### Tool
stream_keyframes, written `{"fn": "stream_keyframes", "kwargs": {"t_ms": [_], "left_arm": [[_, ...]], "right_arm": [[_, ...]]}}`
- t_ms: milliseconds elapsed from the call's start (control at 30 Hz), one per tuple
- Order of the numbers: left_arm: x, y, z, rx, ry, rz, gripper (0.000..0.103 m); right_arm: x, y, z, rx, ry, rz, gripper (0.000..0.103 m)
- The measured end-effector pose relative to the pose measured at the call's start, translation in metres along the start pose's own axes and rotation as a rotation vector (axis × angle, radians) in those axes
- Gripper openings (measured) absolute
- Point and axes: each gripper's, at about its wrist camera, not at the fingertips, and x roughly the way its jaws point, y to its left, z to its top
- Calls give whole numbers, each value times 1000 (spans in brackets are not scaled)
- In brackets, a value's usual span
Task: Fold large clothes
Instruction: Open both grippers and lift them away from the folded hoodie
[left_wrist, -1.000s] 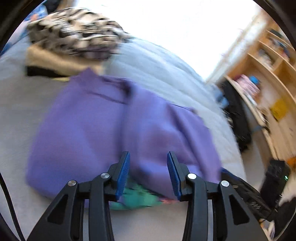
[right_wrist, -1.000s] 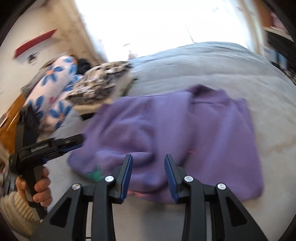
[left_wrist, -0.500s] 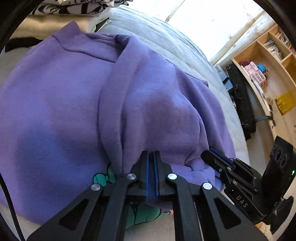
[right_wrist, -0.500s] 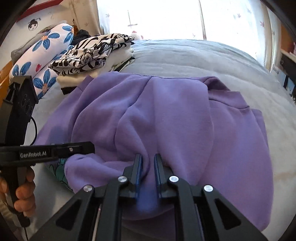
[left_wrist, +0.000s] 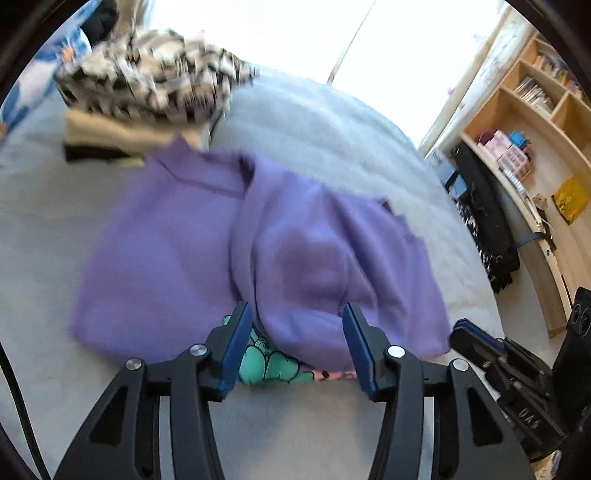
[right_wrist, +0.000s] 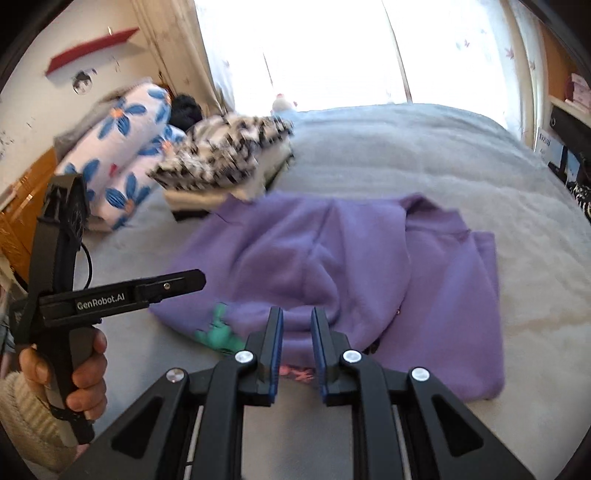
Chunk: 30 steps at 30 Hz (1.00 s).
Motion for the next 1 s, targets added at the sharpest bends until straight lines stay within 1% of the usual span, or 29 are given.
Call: {"fn": "stream_keyframes", "kwargs": {"t_ms": [100, 133, 200, 267, 367, 467, 567, 700, 767, 867, 1000], "left_arm": [[-41, -2, -2, 31, -36, 36, 51], [-56, -3, -4, 38, -52, 49, 52], [-85, 1, -8, 38, -82, 67, 60], [-114, 3, -13, 33, -118, 80, 65], [-143, 10, -19, 30, -140, 101, 66], [-167, 15, -26, 33, -152, 121, 66], [-180, 19, -33, 33, -152, 135, 66], [-188, 21, -41, 51, -136, 144, 66], [-189, 24, -46, 59, -133, 146, 66], [-183, 29, -51, 47, -107, 140, 68], [-166, 38, -59, 8, -57, 113, 69]], "right_arm": [[-38, 12, 4, 5, -53, 8, 17], [-48, 15, 5, 8, -66, 11, 19], [-69, 23, 6, 11, -92, 16, 25], [-93, 32, 6, 7, -127, 17, 33], [-122, 44, 3, -6, -162, 15, 40], [-148, 57, 0, -18, -184, 18, 42], [-165, 69, -3, -52, -187, 14, 43], [-178, 86, -10, -138, -154, -2, 44], [-182, 94, -16, -177, -161, -35, 45], [-177, 100, -24, -205, -144, -49, 45], [-157, 100, -33, -193, -122, -49, 45]]}}
